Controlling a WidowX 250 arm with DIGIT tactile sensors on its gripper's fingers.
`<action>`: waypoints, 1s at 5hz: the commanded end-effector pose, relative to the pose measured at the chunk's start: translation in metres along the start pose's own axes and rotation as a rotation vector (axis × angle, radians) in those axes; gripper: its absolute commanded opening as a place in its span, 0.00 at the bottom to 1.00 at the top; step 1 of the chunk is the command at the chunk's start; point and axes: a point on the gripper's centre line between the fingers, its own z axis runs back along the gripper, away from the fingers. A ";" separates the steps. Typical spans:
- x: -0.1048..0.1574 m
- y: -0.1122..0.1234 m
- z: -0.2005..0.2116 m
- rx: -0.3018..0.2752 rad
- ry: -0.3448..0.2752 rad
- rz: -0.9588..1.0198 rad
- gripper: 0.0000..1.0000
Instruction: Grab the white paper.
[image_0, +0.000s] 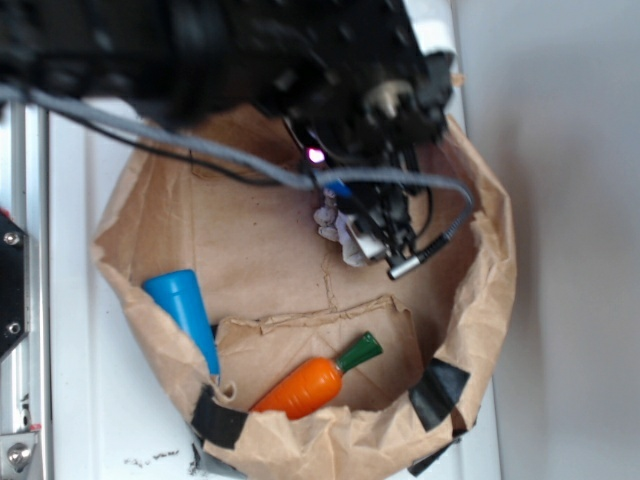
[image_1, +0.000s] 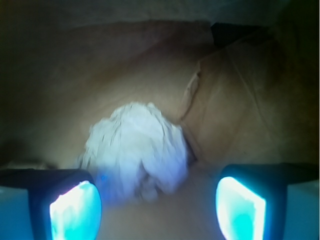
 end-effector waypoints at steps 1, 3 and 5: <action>0.002 -0.023 -0.015 0.062 -0.075 0.003 1.00; -0.005 -0.025 -0.012 0.072 -0.063 0.008 0.00; 0.021 -0.025 0.025 -0.023 -0.046 -0.059 0.00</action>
